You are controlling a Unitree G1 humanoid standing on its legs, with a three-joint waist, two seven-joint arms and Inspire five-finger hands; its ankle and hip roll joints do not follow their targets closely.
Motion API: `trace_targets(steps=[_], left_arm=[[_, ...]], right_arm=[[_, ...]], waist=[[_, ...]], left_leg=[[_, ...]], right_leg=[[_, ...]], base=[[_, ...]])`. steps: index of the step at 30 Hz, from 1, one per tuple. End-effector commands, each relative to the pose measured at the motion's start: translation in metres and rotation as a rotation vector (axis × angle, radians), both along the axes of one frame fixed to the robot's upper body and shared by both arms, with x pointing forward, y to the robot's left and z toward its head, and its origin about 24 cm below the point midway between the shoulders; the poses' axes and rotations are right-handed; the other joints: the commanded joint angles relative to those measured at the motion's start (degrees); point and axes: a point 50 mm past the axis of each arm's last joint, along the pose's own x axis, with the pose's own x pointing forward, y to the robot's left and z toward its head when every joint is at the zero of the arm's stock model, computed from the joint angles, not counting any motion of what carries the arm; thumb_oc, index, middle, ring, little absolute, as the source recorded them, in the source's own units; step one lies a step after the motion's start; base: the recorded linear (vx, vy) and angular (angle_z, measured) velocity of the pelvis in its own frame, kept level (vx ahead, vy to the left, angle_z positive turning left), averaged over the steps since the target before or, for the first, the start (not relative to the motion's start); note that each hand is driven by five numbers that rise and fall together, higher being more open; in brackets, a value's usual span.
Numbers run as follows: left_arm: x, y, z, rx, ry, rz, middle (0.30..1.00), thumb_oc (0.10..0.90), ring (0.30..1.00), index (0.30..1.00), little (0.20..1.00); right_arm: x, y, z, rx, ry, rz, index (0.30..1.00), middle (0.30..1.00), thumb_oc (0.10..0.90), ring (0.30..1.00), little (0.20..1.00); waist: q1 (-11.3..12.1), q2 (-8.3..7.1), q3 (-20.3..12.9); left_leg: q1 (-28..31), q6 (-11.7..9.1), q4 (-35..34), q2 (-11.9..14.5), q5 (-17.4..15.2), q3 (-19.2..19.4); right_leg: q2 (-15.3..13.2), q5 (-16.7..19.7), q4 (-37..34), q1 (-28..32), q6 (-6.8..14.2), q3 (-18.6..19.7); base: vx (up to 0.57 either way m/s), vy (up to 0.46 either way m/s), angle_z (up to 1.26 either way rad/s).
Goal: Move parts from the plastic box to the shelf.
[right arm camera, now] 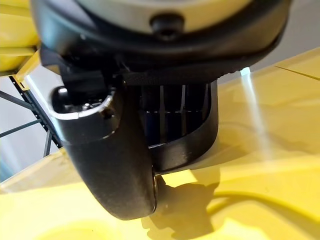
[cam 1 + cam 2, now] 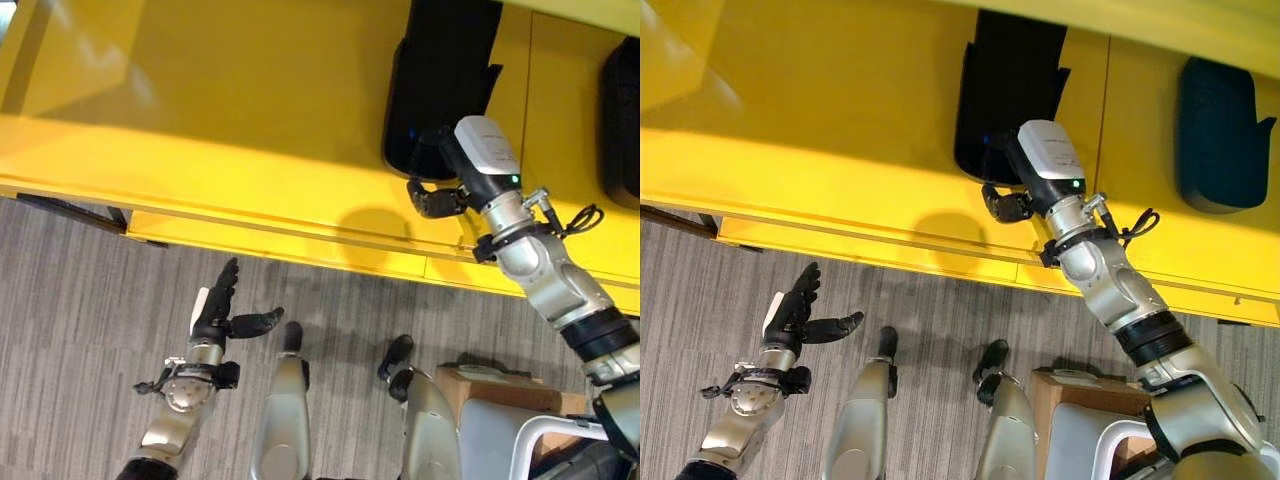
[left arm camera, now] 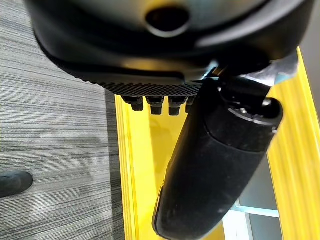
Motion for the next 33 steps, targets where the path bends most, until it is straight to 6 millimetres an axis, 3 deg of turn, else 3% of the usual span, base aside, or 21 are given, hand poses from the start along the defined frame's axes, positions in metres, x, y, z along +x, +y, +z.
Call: trace_targets(steps=[1,5,6,7,16,33], left_arm=[[-0.005,0.007,0.033,0.029,-0.179,-0.017,1.000,0.900,1.000,1.000,1.000],[-0.005,0.007,0.034,0.033,-0.179,-0.017,1.000,0.900,1.000,1.000,1.000],[-0.004,0.008,0.034,0.037,-0.179,-0.016,1.000,0.900,1.000,1.000,1.000],[-0.005,0.009,0.034,0.038,-0.178,-0.012,1.000,0.900,1.000,1.000,1.000],[-0.007,0.013,0.034,0.046,-0.176,0.007,1.000,0.900,1.000,1.000,1.000],[-0.010,0.018,0.036,0.062,-0.176,0.037,1.000,0.900,1.000,1.000,1.000]], right_arm=[[0.001,-0.025,0.003,-0.112,0.028,-0.094,0.300,0.300,0.400,0.300,0.300],[0.002,-0.024,0.008,-0.145,0.023,-0.093,0.311,0.311,0.408,0.311,0.311],[0.002,-0.024,0.009,-0.155,0.021,-0.093,0.599,0.599,0.614,0.599,0.599],[0.002,-0.024,0.011,-0.172,0.021,-0.090,1.000,1.000,0.900,1.000,1.000],[-0.007,-0.021,0.021,-0.144,-0.018,-0.053,1.000,1.000,0.900,1.000,1.000],[-0.041,-0.003,0.035,-0.008,-0.138,0.115,1.000,1.000,0.900,1.000,1.000]], waist=[[0.0,0.65,-1.2],[0.0,0.56,-1.1],[0.0,0.50,-1.1],[0.1,0.43,-1.1],[-0.2,0.11,-0.9],[-1.1,-0.58,-1.6]], left_leg=[[3.7,-1.6,-3.0,2.5,-0.2,-1.9],[3.7,-1.7,-3.1,2.5,-0.1,-2.0],[3.7,-1.7,-3.1,2.5,-0.1,-2.0],[3.6,-1.7,-3.0,2.5,-0.1,-2.0],[3.8,-1.7,-3.4,2.5,-0.1,-2.0],[4.5,-1.7,-4.1,2.9,0.2,-2.0]], right_leg=[[-2.6,-2.0,2.8,3.5,5.7,2.1],[-2.6,-1.9,2.7,3.5,5.7,2.0],[-2.6,-1.9,2.8,3.5,5.7,2.0],[-2.6,-1.9,2.8,3.6,5.7,2.0],[-2.6,-1.7,2.7,3.6,5.8,1.9],[-2.2,-1.5,2.2,4.0,5.9,2.3]], base=[[0.00,0.000,0.00],[0.00,0.000,0.00],[0.00,0.000,0.00],[0.00,0.000,0.00],[0.00,0.000,0.00],[0.00,0.000,-0.01]])
